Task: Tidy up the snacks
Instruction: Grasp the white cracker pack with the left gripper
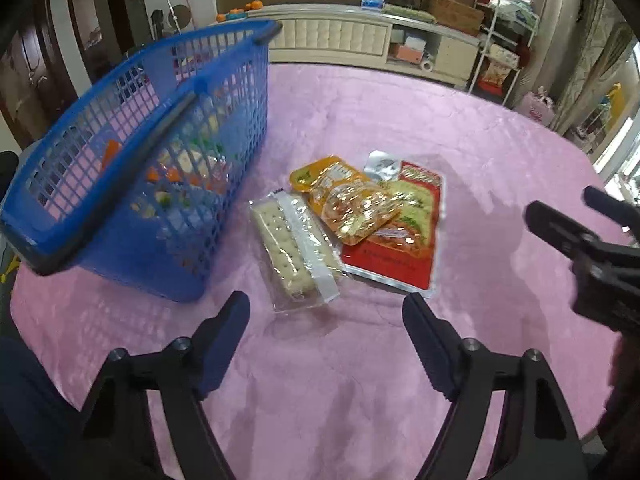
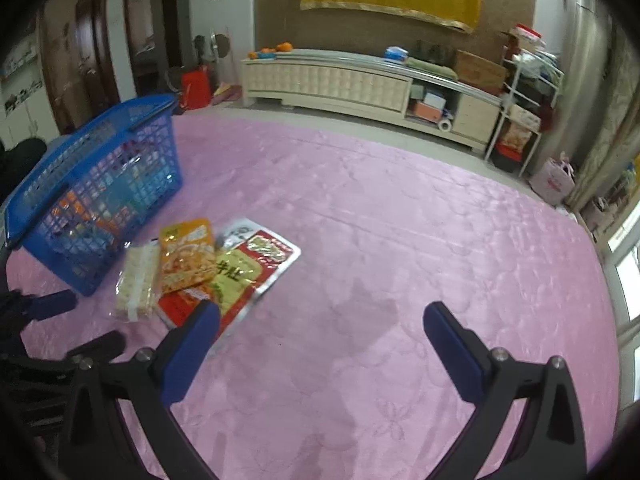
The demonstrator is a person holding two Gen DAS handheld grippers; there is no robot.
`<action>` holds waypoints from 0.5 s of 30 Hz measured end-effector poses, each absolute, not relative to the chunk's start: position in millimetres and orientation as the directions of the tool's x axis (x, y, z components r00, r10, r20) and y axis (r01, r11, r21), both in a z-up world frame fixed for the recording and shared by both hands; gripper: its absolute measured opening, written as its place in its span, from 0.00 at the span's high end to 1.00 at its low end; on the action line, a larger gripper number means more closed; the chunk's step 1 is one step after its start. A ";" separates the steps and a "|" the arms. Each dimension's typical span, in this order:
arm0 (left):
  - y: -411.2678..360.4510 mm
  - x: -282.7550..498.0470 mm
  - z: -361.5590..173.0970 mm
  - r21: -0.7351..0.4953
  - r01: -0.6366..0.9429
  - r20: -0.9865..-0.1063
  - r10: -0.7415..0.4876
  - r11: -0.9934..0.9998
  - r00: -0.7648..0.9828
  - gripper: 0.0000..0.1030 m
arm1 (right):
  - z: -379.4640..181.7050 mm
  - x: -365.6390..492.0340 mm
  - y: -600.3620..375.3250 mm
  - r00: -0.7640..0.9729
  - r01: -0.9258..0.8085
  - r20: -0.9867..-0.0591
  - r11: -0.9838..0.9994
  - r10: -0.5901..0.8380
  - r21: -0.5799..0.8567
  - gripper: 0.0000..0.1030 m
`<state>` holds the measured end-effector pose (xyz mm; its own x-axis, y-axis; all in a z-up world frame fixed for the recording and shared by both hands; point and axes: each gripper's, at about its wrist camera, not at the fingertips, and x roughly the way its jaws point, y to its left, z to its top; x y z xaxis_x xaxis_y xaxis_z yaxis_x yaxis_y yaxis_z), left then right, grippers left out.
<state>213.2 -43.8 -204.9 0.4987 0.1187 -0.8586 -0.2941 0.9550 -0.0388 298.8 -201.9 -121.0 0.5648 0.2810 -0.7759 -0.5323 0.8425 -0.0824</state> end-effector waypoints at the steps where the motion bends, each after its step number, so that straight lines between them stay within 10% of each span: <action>1: -42.8 215.6 -207.9 -0.038 -0.301 -0.861 0.122 0.953 0.494 0.25 | -122.5 299.4 -199.9 0.566 -0.538 -0.775 0.838 0.281 -0.089 0.00; 15: -24.0 253.5 -227.6 0.002 -0.415 -0.862 0.212 0.910 0.461 0.25 | -161.4 315.5 -176.0 0.494 -0.577 -0.827 0.813 0.267 -0.082 0.00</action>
<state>253.5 -24.0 -227.6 0.4613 0.2119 -0.8616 -0.4149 0.9099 0.0016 315.5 -176.0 -161.4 0.4943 0.2670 -0.8273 -0.5766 0.8129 -0.0822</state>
